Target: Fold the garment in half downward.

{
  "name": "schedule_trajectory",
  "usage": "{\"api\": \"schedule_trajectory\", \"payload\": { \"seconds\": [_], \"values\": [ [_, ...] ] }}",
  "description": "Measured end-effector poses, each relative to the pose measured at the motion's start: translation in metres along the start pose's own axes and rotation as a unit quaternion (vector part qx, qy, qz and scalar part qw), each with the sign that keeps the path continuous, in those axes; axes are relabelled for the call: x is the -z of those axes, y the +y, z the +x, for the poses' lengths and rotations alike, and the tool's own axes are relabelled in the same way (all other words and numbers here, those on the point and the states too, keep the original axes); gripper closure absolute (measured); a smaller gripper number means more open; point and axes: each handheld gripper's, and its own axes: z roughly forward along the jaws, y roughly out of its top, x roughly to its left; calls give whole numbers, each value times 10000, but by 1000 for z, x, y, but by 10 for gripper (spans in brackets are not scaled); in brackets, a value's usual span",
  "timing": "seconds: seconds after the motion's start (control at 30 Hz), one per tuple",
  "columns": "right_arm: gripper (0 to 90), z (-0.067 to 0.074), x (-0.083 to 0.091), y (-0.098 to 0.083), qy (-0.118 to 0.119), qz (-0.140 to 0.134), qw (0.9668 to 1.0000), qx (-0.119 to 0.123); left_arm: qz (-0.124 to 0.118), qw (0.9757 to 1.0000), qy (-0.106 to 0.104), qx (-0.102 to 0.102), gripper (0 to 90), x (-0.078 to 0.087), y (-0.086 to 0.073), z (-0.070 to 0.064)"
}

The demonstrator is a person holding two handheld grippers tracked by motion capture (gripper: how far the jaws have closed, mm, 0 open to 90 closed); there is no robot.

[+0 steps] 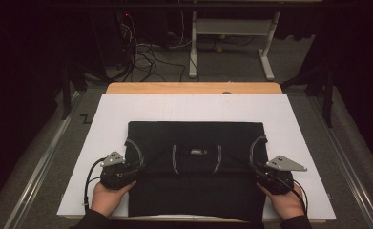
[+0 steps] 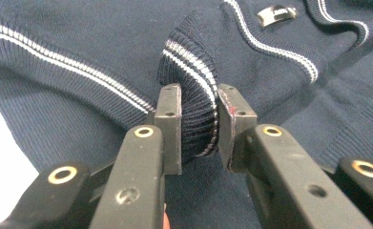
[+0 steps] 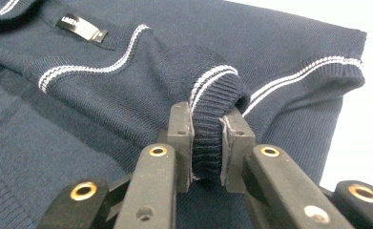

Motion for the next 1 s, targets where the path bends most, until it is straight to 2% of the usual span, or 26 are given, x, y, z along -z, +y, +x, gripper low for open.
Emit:
{"api": "schedule_trajectory", "payload": {
  "seconds": [0.1, 0.13, 0.23, 0.33, 0.4, 0.43, 0.47, 0.57, 0.7, 0.73, 0.77, 0.93, 0.97, 1.0],
  "values": [
    [780, 1, -1, -2, 11, 65, 10000, -19, 79, 10000, 25, 7, 697, -1, -2, 0],
    [777, 1, -3, -5, 30, 147, 9999, -6, 184, 9998, 76, 9, 694, -4, -5, 0],
    [768, 2, -5, -8, 59, 282, 9996, 7, 197, 9997, 116, 18, 686, -5, -8, 1],
    [744, 1, -7, -12, 95, 330, 9994, -62, 216, 9994, 229, -117, 662, -6, -9, -2],
    [706, 1, -6, -12, 97, 322, 9994, -54, 218, 9994, 221, -164, 641, -6, -9, -3],
    [664, 2, -6, -12, 100, 297, 9995, -43, 215, 9994, 201, -164, 598, -6, -9, -3],
    [664, 2, -6, -12, 100, 297, 9995, -43, 205, 9995, 194, -151, 598, -6, -9, -3],
    [590, 0, -3, -12, 140, 208, 9996, -135, 153, 9997, 165, -82, 524, -4, -8, -2],
    [493, -5, 2, -10, 173, -43, 9994, -293, -50, 9997, 192, -155, 418, -1, -7, -1],
    [469, -6, 3, -10, 183, -93, 9993, -312, -115, 9996, 179, -160, 367, 0, -6, -1],
    [440, -6, 3, -10, 195, -134, 9991, -355, -145, 9996, 184, -162, 367, 0, -6, -1],
    [305, -5, 4, -9, 267, -314, 9986, -342, -318, 9990, 228, -227, 264, 2, -4, -3],
    [250, -5, 4, -9, 303, -368, 9983, -328, -334, 9989, 232, -240, 205, 3, -3, -4],
    [250, -5, 4, -9, 303, -368, 9983, -328, -341, 9988, 244, -249, 205, 3, -3, -4]
  ]
}}
